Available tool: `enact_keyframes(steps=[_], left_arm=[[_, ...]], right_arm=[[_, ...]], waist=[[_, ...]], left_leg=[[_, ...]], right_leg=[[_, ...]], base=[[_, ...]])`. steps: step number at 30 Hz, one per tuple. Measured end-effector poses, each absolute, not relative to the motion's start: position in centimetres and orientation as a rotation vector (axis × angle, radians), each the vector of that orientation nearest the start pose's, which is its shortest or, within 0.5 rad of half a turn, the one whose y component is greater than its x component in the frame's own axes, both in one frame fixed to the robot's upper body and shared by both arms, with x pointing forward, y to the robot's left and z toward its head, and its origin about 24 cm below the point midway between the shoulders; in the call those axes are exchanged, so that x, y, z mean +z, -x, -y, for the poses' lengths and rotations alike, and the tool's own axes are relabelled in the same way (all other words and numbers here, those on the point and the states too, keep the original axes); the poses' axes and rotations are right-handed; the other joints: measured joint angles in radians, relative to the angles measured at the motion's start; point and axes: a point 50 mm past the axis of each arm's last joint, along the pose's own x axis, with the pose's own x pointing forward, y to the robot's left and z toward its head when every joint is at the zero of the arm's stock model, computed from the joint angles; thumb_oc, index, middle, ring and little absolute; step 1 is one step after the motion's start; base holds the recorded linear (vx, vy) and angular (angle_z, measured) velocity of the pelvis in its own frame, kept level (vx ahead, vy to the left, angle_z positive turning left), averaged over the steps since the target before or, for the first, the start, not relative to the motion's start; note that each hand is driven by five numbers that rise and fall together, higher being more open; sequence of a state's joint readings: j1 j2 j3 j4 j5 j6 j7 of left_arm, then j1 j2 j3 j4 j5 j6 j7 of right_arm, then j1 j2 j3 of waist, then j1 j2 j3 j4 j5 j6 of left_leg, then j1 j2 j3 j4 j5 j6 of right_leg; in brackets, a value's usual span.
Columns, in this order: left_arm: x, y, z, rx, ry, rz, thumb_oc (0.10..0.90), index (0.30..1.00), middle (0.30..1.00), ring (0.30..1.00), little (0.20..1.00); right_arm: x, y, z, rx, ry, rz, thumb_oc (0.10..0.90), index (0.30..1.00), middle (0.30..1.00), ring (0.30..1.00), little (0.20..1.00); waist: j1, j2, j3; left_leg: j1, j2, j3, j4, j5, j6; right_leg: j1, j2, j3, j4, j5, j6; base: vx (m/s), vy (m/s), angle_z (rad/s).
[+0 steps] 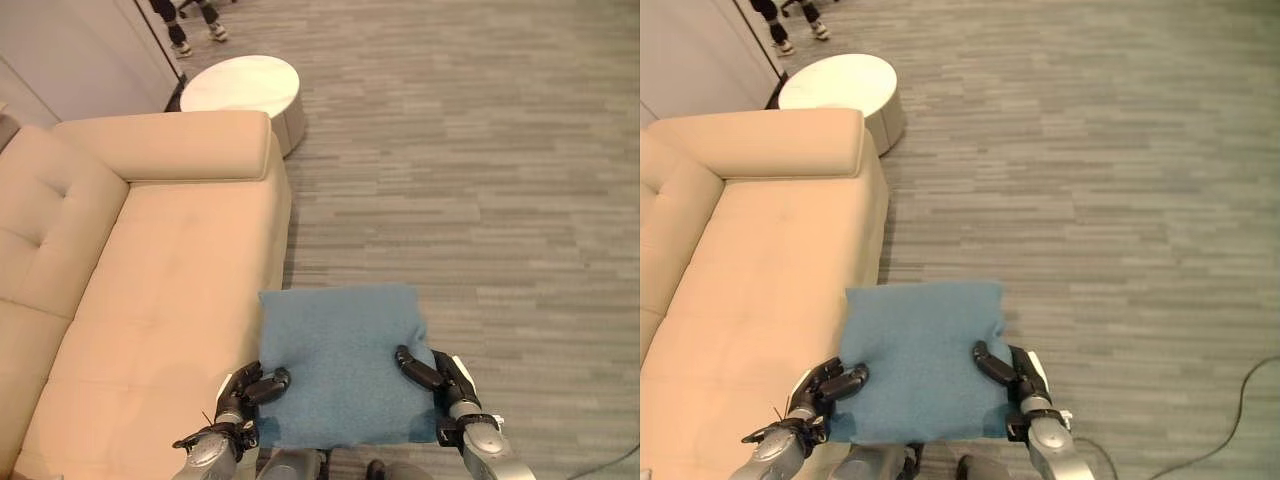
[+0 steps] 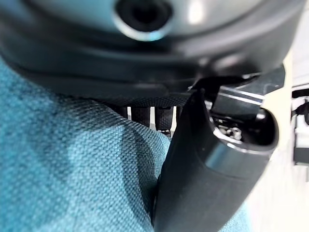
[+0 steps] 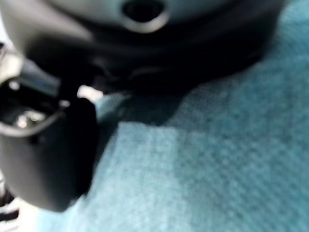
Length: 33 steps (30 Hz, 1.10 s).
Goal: Pick up all the scattered cushions and arrange them neatly on the sofa.
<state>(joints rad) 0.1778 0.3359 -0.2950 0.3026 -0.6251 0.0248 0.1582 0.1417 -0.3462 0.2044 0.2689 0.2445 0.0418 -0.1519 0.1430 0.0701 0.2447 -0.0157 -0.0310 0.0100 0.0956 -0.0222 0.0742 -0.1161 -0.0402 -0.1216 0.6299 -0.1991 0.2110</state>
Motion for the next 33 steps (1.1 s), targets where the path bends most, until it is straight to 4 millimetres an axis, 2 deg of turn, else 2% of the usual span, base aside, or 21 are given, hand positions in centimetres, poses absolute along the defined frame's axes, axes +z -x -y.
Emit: enact_keyframes(steps=[1, 3, 5, 9, 11, 12, 14, 16, 18, 20, 21, 22, 23, 24, 25, 27, 29, 30, 31, 32, 33], left_arm=[[-7.0, -17.7, -18.5, 0.091, 0.222, -0.600, 0.400, 0.300, 0.300, 0.300, 0.300], [-6.8, -18.0, -18.1, 0.087, 0.232, -0.591, 0.400, 0.300, 0.300, 0.300, 0.300], [-6.6, -18.5, -18.0, 0.080, 0.230, -0.578, 0.400, 0.300, 0.300, 0.300, 0.300], [-6.9, -18.6, -17.6, 0.066, 0.206, -0.585, 0.400, 0.300, 0.300, 0.300, 0.300], [-7.4, -18.2, -17.9, 0.070, 0.193, -0.608, 0.400, 0.300, 0.300, 0.300, 0.300], [-7.9, -17.8, -17.9, 0.079, 0.190, -0.634, 0.400, 0.300, 0.300, 0.300, 0.300], [-8.8, -16.9, -15.3, 0.042, 0.246, -0.684, 0.400, 0.300, 0.300, 0.300, 0.300], [-9.0, -16.6, -14.2, 0.011, 0.266, -0.699, 0.400, 0.300, 0.300, 0.300, 0.300], [-9.1, -16.4, -14.0, 0.010, 0.281, -0.705, 0.400, 0.300, 0.300, 0.300, 0.300], [-8.9, -16.7, -14.2, 0.014, 0.284, -0.694, 0.400, 0.300, 0.300, 0.300, 0.300], [-8.8, -16.9, -14.7, 0.030, 0.286, -0.688, 0.400, 0.300, 0.300, 0.300, 0.300], [-8.8, -17.1, -15.2, 0.035, 0.272, -0.688, 0.400, 0.300, 0.300, 0.300, 0.300], [-9.0, -16.8, -15.3, 0.037, 0.266, -0.701, 0.400, 0.300, 0.300, 0.300, 0.300], [-8.9, -16.9, -16.0, 0.043, 0.245, -0.698, 0.400, 0.300, 0.300, 0.300, 0.300], [-8.9, -16.7, -16.2, 0.046, 0.240, -0.699, 0.400, 0.300, 0.300, 0.300, 0.300], [-8.7, -17.0, -15.6, 0.033, 0.260, -0.686, 0.400, 0.300, 0.300, 0.300, 0.300], [-8.7, -16.9, -15.0, 0.029, 0.278, -0.692, 0.400, 0.300, 0.300, 0.300, 0.300], [-8.4, -17.0, -14.9, 0.034, 0.295, -0.673, 0.400, 0.300, 0.300, 0.300, 0.300], [-7.6, -17.3, -16.0, 0.035, 0.270, -0.632, 0.400, 0.300, 0.300, 0.300, 0.300], [-7.8, -17.4, -16.2, 0.051, 0.270, -0.645, 0.400, 0.300, 0.300, 0.300, 0.300], [-8.0, -17.0, -16.8, 0.076, 0.269, -0.660, 0.400, 0.300, 0.300, 0.300, 0.300]], right_arm=[[-4.7, -19.8, 20.6, -0.064, 0.149, -0.467, 0.400, 0.300, 0.300, 0.300, 0.300], [-4.2, -20.3, 21.0, -0.069, 0.157, -0.445, 0.400, 0.300, 0.300, 0.300, 0.300], [-4.1, -20.4, 21.3, -0.077, 0.168, -0.440, 0.400, 0.300, 0.300, 0.300, 0.300], [-4.6, -19.9, 21.4, -0.070, 0.163, -0.464, 0.400, 0.300, 0.300, 0.300, 0.300], [-5.1, -19.4, 21.2, -0.069, 0.153, -0.491, 0.400, 0.300, 0.300, 0.300, 0.300], [-5.5, -19.1, 21.5, -0.072, 0.164, -0.511, 0.400, 0.300, 0.300, 0.300, 0.300], [-6.1, -18.3, 23.5, -0.117, 0.207, -0.569, 0.400, 0.300, 0.300, 0.300, 0.300], [-5.6, -18.5, 24.9, -0.138, 0.254, -0.566, 0.400, 0.300, 0.300, 0.300, 0.300], [-5.2, -19.0, 25.2, -0.129, 0.271, -0.554, 0.400, 0.300, 0.300, 0.300, 0.300], [-5.3, -18.9, 25.1, -0.138, 0.266, -0.555, 0.400, 0.300, 0.300, 0.300, 0.300], [-5.4, -18.9, 24.6, -0.127, 0.259, -0.555, 0.400, 0.300, 0.300, 0.300, 0.300], [-5.6, -19.0, 23.9, -0.120, 0.240, -0.555, 0.400, 0.300, 0.300, 0.300, 0.300], [-5.8, -18.7, 23.6, -0.117, 0.242, -0.563, 0.400, 0.300, 0.300, 0.300, 0.300], [-6.1, -18.4, 23.2, -0.118, 0.228, -0.572, 0.400, 0.300, 0.300, 0.300, 0.300], [-6.2, -18.5, 23.1, -0.111, 0.237, -0.573, 0.400, 0.300, 0.300, 0.300, 0.300], [-5.7, -18.8, 23.8, -0.129, 0.258, -0.559, 0.400, 0.300, 0.300, 0.300, 0.300], [-5.7, -18.9, 24.2, -0.138, 0.276, -0.563, 0.400, 0.300, 0.300, 0.300, 0.300], [-5.2, -19.7, 24.3, -0.131, 0.290, -0.547, 0.400, 0.300, 0.300, 0.300, 0.300], [-5.0, -20.1, 23.5, -0.112, 0.275, -0.526, 0.400, 0.300, 0.300, 0.300, 0.300], [-4.8, -20.8, 23.2, -0.101, 0.279, -0.514, 0.400, 0.300, 0.300, 0.300, 0.300], [-4.7, -21.1, 22.3, -0.084, 0.262, -0.500, 0.400, 0.300, 0.300, 0.300, 0.300]], waist=[[0.001, 0.002, -0.005], [-0.057, 0.016, -0.009], [-0.071, 0.032, -0.010], [-0.107, 0.050, -0.026], [-0.110, 0.023, -0.037], [-0.114, 0.028, -0.041], [-0.122, 0.066, -0.062], [-0.130, 0.065, -0.063], [-0.134, 0.053, -0.065], [-0.132, 0.012, -0.057], [-0.128, -0.015, -0.052], [-0.119, -0.039, -0.038], [-0.106, -0.045, -0.037], [-0.111, -0.062, -0.038], [-0.093, -0.066, -0.036], [-0.100, -0.048, -0.039], [-0.078, -0.007, -0.055], [-0.023, 0.028, -0.045], [-0.009, -0.002, -0.030], [-0.014, 0.023, -0.012], [0.019, 0.004, -0.013]], left_leg=[[0.009, -0.004, -0.046, 0.006, -0.048, 0.019], [0.006, -0.015, -0.115, 0.017, -0.039, 0.010], [0.001, -0.011, -0.133, 0.033, -0.039, 0.007], [0.001, 0.027, -0.234, 0.055, -0.087, -0.062], [0.014, 0.046, -0.258, 0.061, -0.116, -0.114], [0.033, 0.059, -0.278, 0.057, -0.127, -0.139], [0.030, 0.126, -0.319, 0.055, -0.100, -0.151], [0.029, 0.161, -0.316, 0.060, -0.072, -0.174], [0.017, 0.197, -0.324, 0.078, -0.042, -0.192], [-0.076, 0.186, -0.334, 0.223, 0.001, -0.216], [-0.155, 0.179, -0.313, 0.352, 0.048, -0.214], [-0.204, 0.186, -0.263, 0.453, 0.056, -0.158], [-0.234, 0.203, -0.200, 0.465, 0.174, -0.117], [-0.243, 0.208, -0.158, 0.468, 0.202, -0.124], [-0.248, 0.199, -0.141, 0.465, 0.161, -0.110], [-0.284, 0.070, -0.121, 0.439, 0.001, -0.143], [-0.277, 0.007, -0.020, 0.254, -0.017, -0.109], [-0.279, 0.027, 0.049, 0.142, -0.019, -0.124], [-0.288, -0.002, 0.104, 0.124, -0.008, -0.129], [-0.298, 0.022, 0.096, 0.110, -0.003, -0.112], [-0.285, 0.001, 0.085, 0.109, -0.007, -0.098]], right_leg=[[-0.045, -0.030, -0.023, 0.115, -0.015, -0.044], [-0.071, -0.109, -0.037, 0.106, -0.043, -0.078], [-0.099, -0.157, -0.022, 0.054, -0.037, -0.072], [-0.129, -0.178, 0.151, -0.254, 0.027, -0.059], [-0.114, -0.202, 0.186, -0.438, 0.149, -0.032], [-0.101, -0.190, 0.159, -0.432, 0.239, -0.040], [-0.092, -0.128, 0.098, -0.356, 0.176, -0.076], [-0.100, -0.094, 0.085, -0.305, 0.136, -0.105], [-0.110, -0.053, 0.071, -0.277, 0.101, -0.133], [-0.110, -0.035, 0.059, -0.272, 0.090, -0.163], [-0.111, -0.028, 0.037, -0.264, 0.081, -0.202], [-0.096, -0.037, 0.020, -0.274, 0.097, -0.229], [-0.075, -0.006, 0.008, -0.268, 0.060, -0.234], [-0.068, -0.021, 0.003, -0.270, 0.066, -0.247], [-0.066, -0.019, -0.015, -0.271, 0.049, -0.281], [-0.066, -0.004, -0.006, -0.328, 0.077, -0.247], [-0.030, 0.031, -0.014, -0.464, 0.095, -0.180], [-0.045, 0.072, -0.057, -0.341, 0.026, -0.241], [0.005, 0.061, -0.004, -0.360, 0.004, -0.295], [0.053, 0.122, 0.019, -0.409, 0.023, -0.270], [0.063, 0.130, 0.036, -0.424, 0.014, -0.273]], base=[[0.26, -0.135, 0.73], [0.20, -0.160, 0.93], [0.29, -0.276, 0.63], [0.33, -0.427, 0.56], [0.19, -0.326, 0.46], [0.17, -0.395, 0.47], [0.21, -0.513, 0.62], [0.11, -0.322, 0.28], [0.08, -0.346, 0.07], [-0.03, -0.349, 0.37], [0.03, -0.553, 0.37], [0.07, -0.263, 0.38], [0.16, -0.371, 0.50], [0.27, -0.219, 0.59], [0.39, -0.264, 0.67], [0.49, -0.190, 0.68], [0.43, -0.116, 0.34], [0.40, -0.023, 0.03], [0.58, -0.025, 0.17], [0.53, -0.012, 0.16], [0.30, 0.000, -0.15]])
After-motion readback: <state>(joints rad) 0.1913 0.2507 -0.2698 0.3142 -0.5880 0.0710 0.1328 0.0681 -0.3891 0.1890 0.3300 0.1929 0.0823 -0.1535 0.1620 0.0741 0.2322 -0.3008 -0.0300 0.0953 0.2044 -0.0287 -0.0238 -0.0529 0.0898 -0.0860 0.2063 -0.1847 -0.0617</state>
